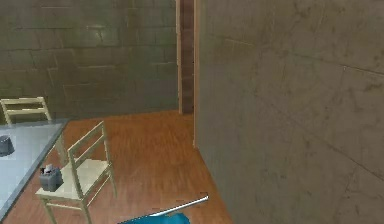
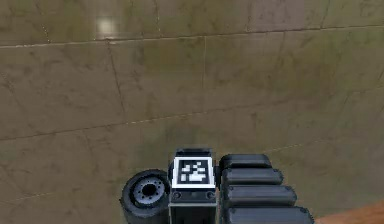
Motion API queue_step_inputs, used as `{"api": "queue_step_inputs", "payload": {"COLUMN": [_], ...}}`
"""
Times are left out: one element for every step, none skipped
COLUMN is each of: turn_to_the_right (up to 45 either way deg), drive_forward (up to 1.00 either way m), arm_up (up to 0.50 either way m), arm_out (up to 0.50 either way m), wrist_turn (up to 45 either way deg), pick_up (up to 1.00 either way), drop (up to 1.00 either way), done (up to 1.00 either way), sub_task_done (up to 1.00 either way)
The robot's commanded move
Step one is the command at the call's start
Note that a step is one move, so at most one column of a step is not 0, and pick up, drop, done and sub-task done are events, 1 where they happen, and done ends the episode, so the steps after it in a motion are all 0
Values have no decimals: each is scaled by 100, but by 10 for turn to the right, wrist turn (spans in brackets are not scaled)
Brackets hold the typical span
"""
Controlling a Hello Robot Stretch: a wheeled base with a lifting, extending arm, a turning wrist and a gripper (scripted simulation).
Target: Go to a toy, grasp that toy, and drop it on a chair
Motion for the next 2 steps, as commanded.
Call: {"api": "queue_step_inputs", "payload": {"turn_to_the_right": [-120,0], "drive_forward": [0,70], "arm_up": [0,0], "arm_out": [0,0], "wrist_turn": [0,0], "pick_up": [0,0], "drop": [0,0], "done": [0,0], "sub_task_done": [0,0]}}
